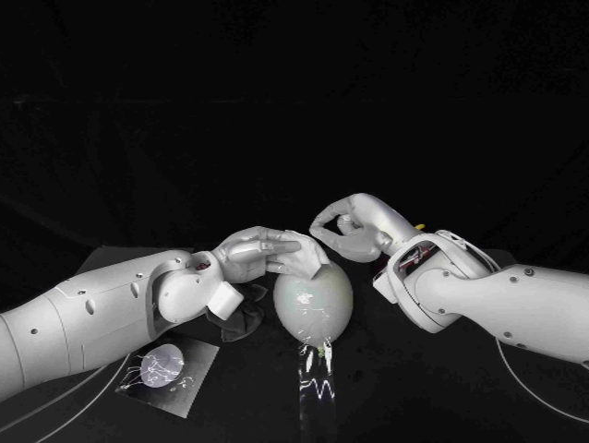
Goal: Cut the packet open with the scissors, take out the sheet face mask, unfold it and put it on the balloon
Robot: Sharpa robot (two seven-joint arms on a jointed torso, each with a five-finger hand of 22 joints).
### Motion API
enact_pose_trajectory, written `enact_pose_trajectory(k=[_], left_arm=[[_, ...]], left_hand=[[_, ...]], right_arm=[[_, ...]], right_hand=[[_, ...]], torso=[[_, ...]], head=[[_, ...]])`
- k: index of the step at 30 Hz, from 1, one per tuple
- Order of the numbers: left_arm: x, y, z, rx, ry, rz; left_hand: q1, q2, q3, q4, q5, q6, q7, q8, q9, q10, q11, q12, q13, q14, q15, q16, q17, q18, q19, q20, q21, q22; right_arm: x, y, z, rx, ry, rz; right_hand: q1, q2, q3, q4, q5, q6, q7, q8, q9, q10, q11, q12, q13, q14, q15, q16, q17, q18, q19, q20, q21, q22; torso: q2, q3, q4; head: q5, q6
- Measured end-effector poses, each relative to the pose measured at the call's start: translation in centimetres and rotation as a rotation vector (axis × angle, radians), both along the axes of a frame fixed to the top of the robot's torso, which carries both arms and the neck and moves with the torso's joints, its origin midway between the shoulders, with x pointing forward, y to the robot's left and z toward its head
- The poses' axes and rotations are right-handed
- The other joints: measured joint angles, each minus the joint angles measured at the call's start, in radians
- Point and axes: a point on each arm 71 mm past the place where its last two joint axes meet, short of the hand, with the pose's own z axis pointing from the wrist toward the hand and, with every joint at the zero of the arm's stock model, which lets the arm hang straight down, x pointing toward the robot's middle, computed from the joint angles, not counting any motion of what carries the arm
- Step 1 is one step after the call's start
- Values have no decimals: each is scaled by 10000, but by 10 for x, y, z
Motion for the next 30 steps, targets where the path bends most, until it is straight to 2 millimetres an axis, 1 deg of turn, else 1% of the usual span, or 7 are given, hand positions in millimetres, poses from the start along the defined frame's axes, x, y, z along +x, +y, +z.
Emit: enact_pose_trajectory(k=[2,5,7,10,18,23,30], left_arm=[[0,0,0,16,-17,-7],[0,-1,0,40,-46,-15],[0,-1,0,56,-61,-16],[-1,-1,0,80,-81,-19],[-1,-2,0,121,-119,-28],[-1,-2,0,135,-134,-35],[-1,-2,0,149,-147,-33]], left_hand=[[4,4,0,0,0,-1,0,0,0,0,0,0,0,0,0,0,0,0,32,32,0,7],[32,26,0,0,-2,-1,-1,0,0,-1,0,0,0,0,1,0,0,-2,32,32,0,8],[52,25,0,0,-2,-2,-1,0,0,-1,0,0,0,0,1,0,0,-2,32,32,0,7],[52,25,0,0,-2,-2,-2,0,0,-1,0,0,1,0,1,0,-1,-2,32,32,0,7],[52,25,0,0,-2,-3,-3,0,0,-1,0,0,1,0,3,-1,-2,-4,32,32,-1,6],[51,25,1,-1,-2,-4,-4,-1,0,-2,0,0,1,0,4,-1,-4,-5,32,32,-1,5],[51,24,1,-1,-2,-5,-5,-1,0,-2,1,0,1,14,19,-1,-5,-6,31,31,-1,4]], right_arm=[[0,0,0,111,82,-28],[0,2,0,229,199,-49],[0,2,-1,261,274,-65],[1,4,-2,243,417,-95],[2,8,-6,-37,914,-123],[3,9,-8,-214,1155,-128],[3,10,-10,-366,1323,-103]], right_hand=[[-674,-331,-467,541,179,-322,136,-290,-129,-1,147,-40,1,-19,153,3,0,-2,-55,56,-8,1],[-1014,-671,-949,1023,528,-396,191,-459,-180,15,161,-116,2,-19,154,3,0,-2,-163,163,-173,2],[-1144,-723,-1194,1268,758,-398,193,-500,-180,15,161,-156,2,-19,154,2,0,-1,-215,216,-274,4],[-1179,-759,-1365,1439,817,-398,193,-537,-180,15,161,-221,4,-22,157,2,-1,-2,-254,254,-379,5],[-1021,-825,-1511,1408,817,-391,186,-538,-180,14,161,-298,3,-28,216,0,-7,0,-357,286,-519,8],[-572,-659,-1594,1346,891,-189,133,-538,-148,14,159,-298,0,-28,216,-20,-9,-1,-357,285,-519,7],[-329,-550,-1636,1295,989,-15,73,-531,-110,13,157,-296,-4,-29,216,-38,-7,-2,-357,285,-513,2]], torso=[[-1,1,0],[-1,1,2],[-1,1,2],[-1,0,3],[0,-1,4],[0,-1,6],[0,-1,5]], head=[[2,4],[3,7],[-3,7],[-10,8],[-19,-8],[-21,-10],[-16,-15]])
